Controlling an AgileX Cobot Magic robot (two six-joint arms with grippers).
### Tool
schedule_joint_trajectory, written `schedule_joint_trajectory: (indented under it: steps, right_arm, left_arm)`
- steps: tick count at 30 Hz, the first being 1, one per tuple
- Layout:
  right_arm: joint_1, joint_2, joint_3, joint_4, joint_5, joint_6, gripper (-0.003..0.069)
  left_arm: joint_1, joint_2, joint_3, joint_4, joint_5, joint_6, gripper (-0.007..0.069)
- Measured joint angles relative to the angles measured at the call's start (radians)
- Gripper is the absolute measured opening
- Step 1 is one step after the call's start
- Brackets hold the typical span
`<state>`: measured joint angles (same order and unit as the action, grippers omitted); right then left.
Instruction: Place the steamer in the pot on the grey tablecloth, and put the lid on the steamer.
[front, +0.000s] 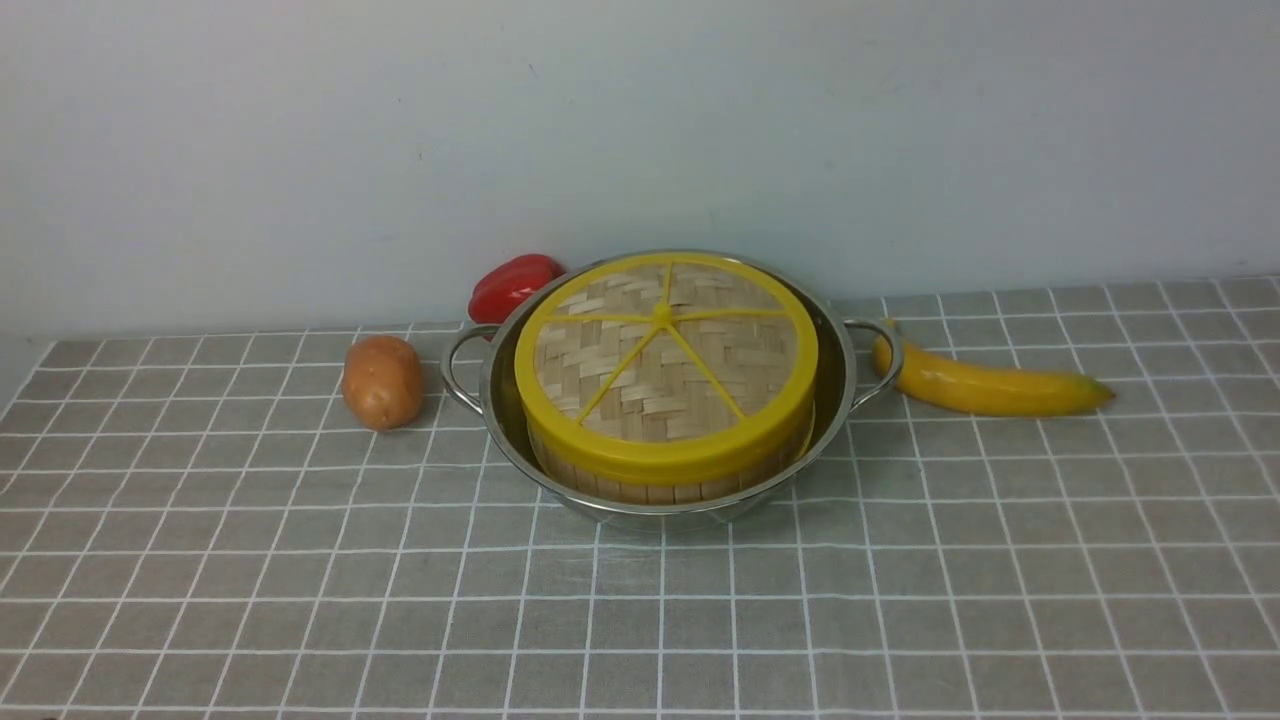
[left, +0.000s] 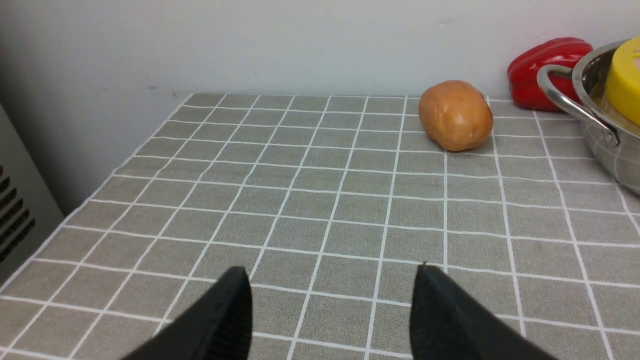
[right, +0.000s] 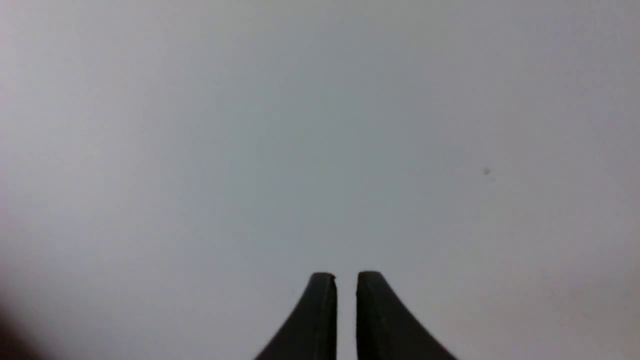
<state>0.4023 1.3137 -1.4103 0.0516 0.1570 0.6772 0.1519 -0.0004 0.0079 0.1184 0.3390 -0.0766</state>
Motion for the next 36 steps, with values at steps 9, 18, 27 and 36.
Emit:
schedule_joint_trajectory:
  steps: [9,18,27,36]
  right_arm:
    - [0.036,0.151,-0.355,0.041,0.088,-0.048,0.0103]
    - [0.056,0.454,-0.922,0.121,0.461,-0.242,0.0131]
    - [0.056,0.635,-1.104,0.27,0.492,-0.387,0.0153]
    - [0.117,0.792,-1.134,0.322,0.492,-0.714,0.0178]
  left_arm:
    - [0.0,0.0,0.0,0.0,0.0,0.0,0.04]
    - [0.0,0.0,0.0,0.0,0.0,0.0,0.04]
    - [0.0,0.0,0.0,0.0,0.0,0.0,0.04]
    - [0.0,0.0,0.0,0.0,0.0,0.0,0.04]
